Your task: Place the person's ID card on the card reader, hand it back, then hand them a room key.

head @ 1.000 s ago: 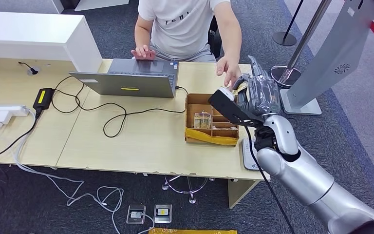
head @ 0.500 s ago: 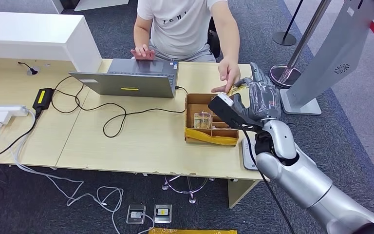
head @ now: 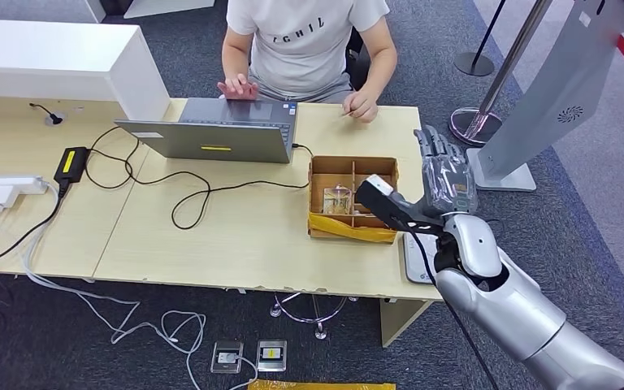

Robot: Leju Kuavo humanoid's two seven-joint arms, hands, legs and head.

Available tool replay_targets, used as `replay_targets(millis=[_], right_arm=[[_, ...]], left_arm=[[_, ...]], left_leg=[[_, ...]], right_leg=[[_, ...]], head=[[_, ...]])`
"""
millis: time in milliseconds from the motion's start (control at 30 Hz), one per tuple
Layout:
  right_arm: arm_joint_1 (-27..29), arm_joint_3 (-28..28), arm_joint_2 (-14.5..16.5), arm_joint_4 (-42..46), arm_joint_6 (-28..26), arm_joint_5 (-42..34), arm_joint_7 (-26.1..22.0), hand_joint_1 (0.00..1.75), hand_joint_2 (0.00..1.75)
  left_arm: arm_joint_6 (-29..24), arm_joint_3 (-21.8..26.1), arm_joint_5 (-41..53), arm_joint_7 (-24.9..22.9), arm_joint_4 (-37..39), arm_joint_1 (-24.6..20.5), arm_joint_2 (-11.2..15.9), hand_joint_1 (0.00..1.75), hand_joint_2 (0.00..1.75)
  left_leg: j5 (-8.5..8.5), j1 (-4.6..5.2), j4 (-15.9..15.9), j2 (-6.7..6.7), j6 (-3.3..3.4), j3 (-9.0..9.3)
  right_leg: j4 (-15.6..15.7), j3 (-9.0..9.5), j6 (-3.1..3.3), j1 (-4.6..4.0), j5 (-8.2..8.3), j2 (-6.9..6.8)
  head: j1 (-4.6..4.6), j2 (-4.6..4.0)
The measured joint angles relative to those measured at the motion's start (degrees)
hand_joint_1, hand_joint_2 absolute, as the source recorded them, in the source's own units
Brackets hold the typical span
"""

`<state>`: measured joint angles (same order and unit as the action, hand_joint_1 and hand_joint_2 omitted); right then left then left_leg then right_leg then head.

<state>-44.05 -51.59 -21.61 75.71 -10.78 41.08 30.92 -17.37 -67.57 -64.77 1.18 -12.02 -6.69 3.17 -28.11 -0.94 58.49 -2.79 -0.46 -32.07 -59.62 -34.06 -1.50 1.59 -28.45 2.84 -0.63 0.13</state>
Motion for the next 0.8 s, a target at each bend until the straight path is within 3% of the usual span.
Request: replay_targets(millis=[367, 533, 800], right_arm=[[4.78, 0.86, -5.50, 6.25, 6.36, -1.95, 2.08, 0.00, 1.75], [5.56, 0.26, -5.52, 6.57, 9.02, -2.63, 0.96, 0.00, 1.75], [5.66, -2.09, -3.30, 4.87, 7.59, -4.07, -2.13, 0.00, 1.75]], left_arm=[[1.12, -0.80, 0.98, 0.00, 0.00, 0.00, 0.11, 0.00, 0.00], [0.93, -0.79, 0.17, 0.48, 0.00, -0.01, 0.11, 0.00, 0.00], [-0.29, -0.78, -1.07, 0.57, 0.00, -0.04, 0.10, 0.00, 0.00]], left_leg=[[-0.01, 0.00, 0.00, 0.02, 0.00, -0.02], [-0.02, -0.03, -0.01, 0.01, -0.01, -0.06], [-0.02, -0.03, -0.01, -0.02, -0.01, -0.10]], right_leg=[[0.00, 0.00, 0.00, 0.01, 0.00, 0.01], [0.00, 0.01, 0.00, -0.02, 0.00, 0.00], [0.00, 0.01, 0.00, -0.03, 0.00, -0.02]], head=[[0.00, 0.00], [-0.01, 0.00], [-0.01, 0.00]])
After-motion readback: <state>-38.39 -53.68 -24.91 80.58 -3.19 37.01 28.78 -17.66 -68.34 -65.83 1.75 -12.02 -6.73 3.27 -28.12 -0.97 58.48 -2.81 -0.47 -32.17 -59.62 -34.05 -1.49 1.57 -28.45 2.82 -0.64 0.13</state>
